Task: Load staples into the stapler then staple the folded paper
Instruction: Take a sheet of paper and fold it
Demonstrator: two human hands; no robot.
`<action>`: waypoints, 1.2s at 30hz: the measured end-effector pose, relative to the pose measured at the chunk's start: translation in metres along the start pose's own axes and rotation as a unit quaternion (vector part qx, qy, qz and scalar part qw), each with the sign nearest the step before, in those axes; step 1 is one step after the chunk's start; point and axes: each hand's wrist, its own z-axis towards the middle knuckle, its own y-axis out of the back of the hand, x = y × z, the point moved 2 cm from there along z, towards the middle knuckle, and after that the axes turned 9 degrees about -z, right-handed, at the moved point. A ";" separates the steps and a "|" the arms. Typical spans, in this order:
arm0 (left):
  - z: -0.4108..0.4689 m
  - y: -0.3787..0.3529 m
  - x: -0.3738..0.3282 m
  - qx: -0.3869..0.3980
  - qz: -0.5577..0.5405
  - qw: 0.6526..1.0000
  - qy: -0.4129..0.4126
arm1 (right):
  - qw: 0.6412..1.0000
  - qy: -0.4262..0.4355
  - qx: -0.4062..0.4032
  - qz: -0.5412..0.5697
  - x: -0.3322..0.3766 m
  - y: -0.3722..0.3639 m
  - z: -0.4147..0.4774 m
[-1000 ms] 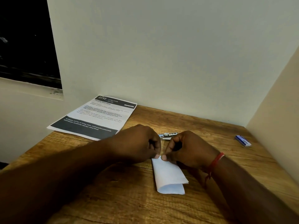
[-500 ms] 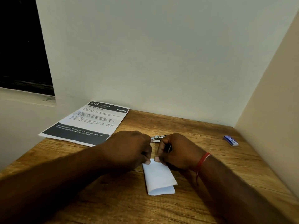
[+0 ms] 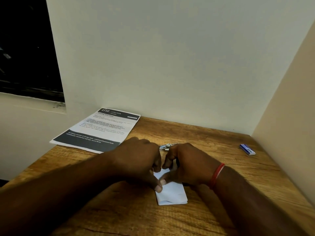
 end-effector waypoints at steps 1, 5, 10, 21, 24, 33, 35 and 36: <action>-0.001 0.001 -0.003 0.009 0.012 1.000 0.000 | 1.000 -0.001 0.008 -0.005 0.001 0.001 -0.002; -0.003 0.004 -0.014 0.038 0.064 0.997 0.002 | 0.999 -0.006 0.042 -0.013 0.005 0.005 -0.008; -0.002 0.007 -0.025 0.075 0.110 0.991 0.005 | 0.997 0.009 0.073 -0.006 0.004 0.008 -0.013; -0.007 0.007 -0.039 0.100 0.133 0.985 0.049 | 0.992 0.025 0.121 0.006 -0.004 0.014 -0.025; -0.014 0.006 -0.040 0.091 0.100 0.988 0.073 | 0.991 0.021 0.130 0.021 -0.007 0.015 -0.026; -0.028 -0.005 -0.042 0.075 0.056 0.986 0.140 | 0.991 0.005 0.127 0.044 -0.019 0.014 -0.027; -0.027 -0.005 -0.043 0.076 0.062 0.983 0.153 | 0.990 0.006 0.131 0.045 -0.018 0.014 -0.028; -0.026 -0.005 -0.044 0.080 0.069 0.982 0.156 | 0.990 0.006 0.131 0.048 -0.019 0.013 -0.028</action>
